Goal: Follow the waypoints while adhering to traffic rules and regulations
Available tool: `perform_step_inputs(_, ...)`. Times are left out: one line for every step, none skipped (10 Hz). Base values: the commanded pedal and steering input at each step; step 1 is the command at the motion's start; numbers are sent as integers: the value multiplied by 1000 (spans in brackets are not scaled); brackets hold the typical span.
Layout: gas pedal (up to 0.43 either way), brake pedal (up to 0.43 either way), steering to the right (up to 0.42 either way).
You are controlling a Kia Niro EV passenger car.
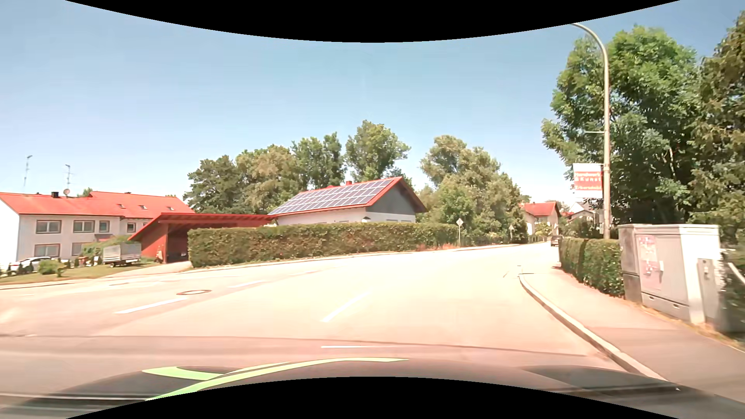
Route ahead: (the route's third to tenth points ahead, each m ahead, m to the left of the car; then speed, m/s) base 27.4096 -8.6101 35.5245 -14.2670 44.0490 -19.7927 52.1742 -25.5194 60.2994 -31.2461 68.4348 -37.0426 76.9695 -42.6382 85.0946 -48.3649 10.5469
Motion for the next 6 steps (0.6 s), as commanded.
perform_step_inputs(28, 0, 119)
perform_step_inputs(39, 0, 127)
perform_step_inputs(39, 0, 135)
perform_step_inputs(67, 0, 138)
perform_step_inputs(87, 0, 137)
perform_step_inputs(87, 0, 136)
